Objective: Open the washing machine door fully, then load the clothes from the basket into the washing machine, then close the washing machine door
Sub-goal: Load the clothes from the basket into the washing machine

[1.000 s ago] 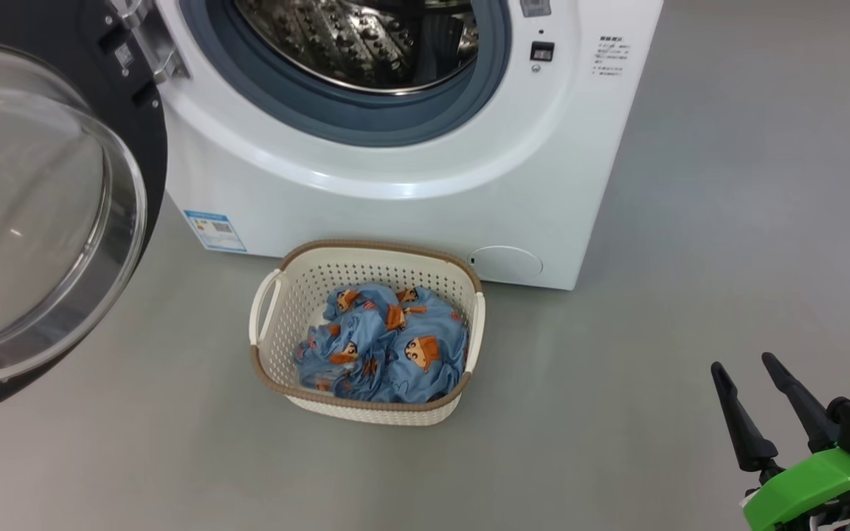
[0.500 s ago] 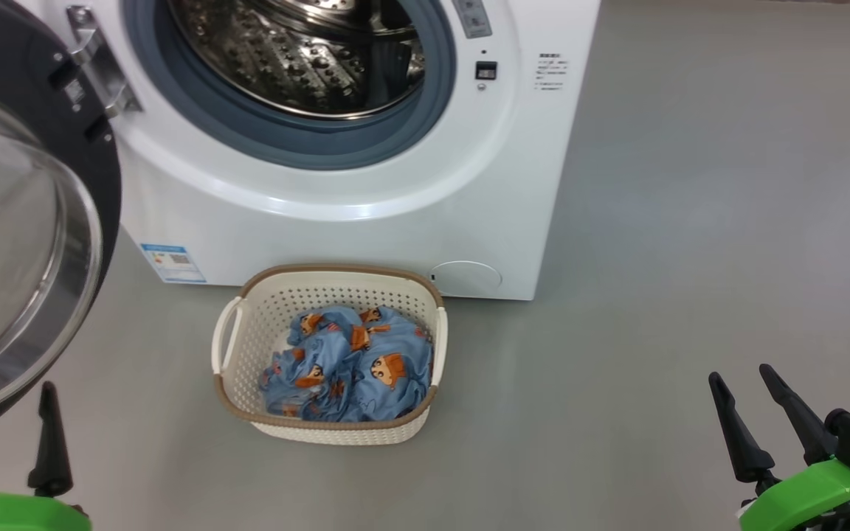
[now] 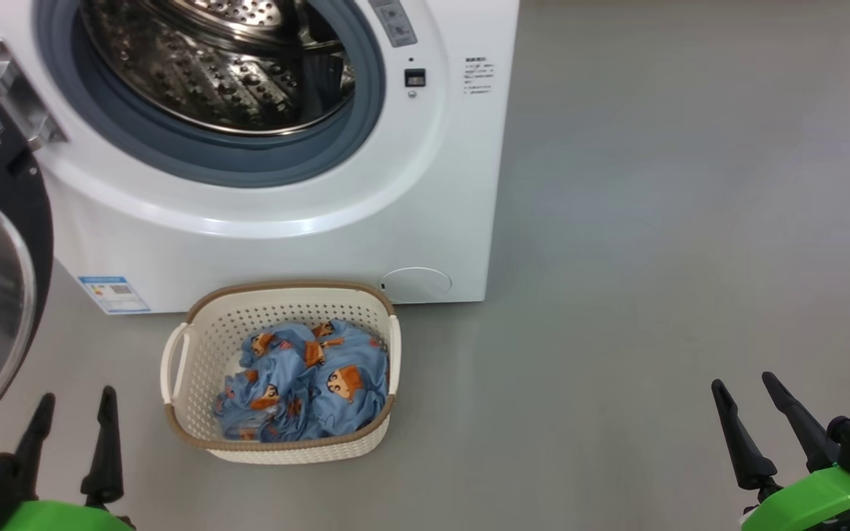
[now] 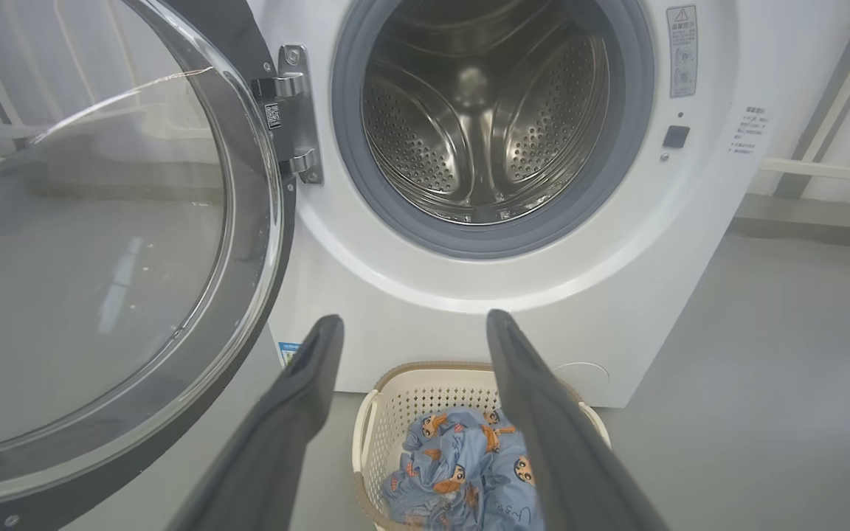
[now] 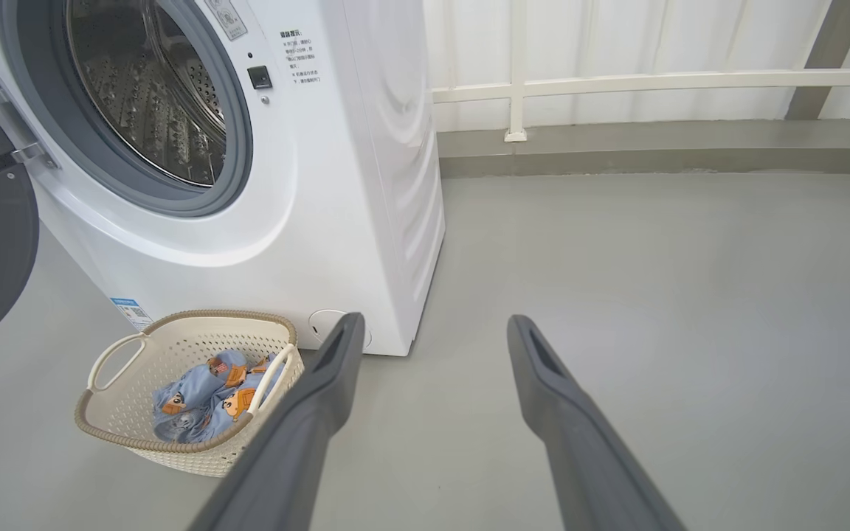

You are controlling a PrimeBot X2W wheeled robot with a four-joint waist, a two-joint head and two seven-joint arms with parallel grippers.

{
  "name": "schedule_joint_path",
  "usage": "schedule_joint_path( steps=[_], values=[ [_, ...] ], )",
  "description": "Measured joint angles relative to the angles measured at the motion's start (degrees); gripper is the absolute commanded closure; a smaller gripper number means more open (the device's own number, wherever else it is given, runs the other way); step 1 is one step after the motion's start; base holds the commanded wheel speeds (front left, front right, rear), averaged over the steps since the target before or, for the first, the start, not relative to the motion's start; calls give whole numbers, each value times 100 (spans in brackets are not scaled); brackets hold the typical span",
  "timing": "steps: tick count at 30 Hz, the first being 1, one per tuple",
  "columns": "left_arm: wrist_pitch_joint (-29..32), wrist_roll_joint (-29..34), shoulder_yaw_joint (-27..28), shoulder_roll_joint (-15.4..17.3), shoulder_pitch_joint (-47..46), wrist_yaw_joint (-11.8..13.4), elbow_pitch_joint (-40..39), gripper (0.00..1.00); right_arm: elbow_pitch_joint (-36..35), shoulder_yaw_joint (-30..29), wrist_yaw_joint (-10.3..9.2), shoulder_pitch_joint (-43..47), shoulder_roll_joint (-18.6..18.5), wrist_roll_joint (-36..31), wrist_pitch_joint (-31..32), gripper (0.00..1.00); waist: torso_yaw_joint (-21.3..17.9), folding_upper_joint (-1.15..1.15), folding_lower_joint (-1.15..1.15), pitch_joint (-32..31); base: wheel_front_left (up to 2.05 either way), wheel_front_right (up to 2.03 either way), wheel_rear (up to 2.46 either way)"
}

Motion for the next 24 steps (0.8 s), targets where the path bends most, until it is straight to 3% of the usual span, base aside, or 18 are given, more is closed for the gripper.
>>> schedule_joint_path(
  steps=[12,24],
  values=[
    [1,-134,-375,76,190,0,-236,0,-5,52,0,5,27,0,0,0,-462,0,0,-39,0,0,0],
    [1,-143,-450,27,287,0,-348,0,0,58,0,90,96,0,0,0,-629,0,0,-72,0,0,0]
  ],
)
